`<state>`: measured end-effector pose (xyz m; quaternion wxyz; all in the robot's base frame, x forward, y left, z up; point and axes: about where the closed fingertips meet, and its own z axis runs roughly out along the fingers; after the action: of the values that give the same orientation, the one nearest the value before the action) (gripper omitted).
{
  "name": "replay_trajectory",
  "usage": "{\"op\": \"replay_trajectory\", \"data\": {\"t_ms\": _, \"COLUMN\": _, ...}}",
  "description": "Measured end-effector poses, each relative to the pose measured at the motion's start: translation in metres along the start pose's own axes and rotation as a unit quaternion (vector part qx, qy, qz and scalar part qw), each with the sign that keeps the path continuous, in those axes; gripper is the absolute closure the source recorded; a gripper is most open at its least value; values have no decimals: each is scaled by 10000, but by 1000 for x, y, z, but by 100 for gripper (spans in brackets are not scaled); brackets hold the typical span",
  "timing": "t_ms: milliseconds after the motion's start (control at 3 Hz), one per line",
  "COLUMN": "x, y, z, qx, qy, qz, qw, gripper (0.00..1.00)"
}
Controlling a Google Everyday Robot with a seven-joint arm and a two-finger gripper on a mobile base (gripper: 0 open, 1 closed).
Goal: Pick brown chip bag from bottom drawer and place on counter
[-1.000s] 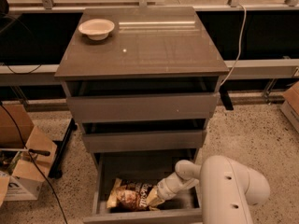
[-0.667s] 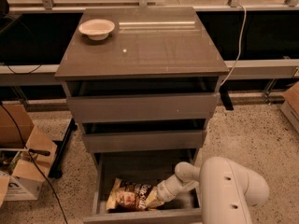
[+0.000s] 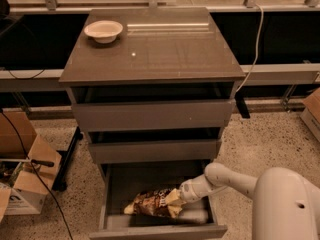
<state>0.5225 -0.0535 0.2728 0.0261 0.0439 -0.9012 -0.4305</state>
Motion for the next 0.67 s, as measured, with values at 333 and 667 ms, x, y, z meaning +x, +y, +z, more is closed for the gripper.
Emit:
{"op": "replay_trajectory", "data": {"t_ms": 333, "x": -25, "y": 65, "z": -106, "qx": -775, "qy": -669, "qz": -1033, "qw": 9894, "gripper": 100}}
{"op": "replay_trajectory", "data": {"t_ms": 667, "x": -32, "y": 112, "z": -186, "qx": -1099, "qy": -974, "qz": -1712, "qw": 9742, "gripper": 100}}
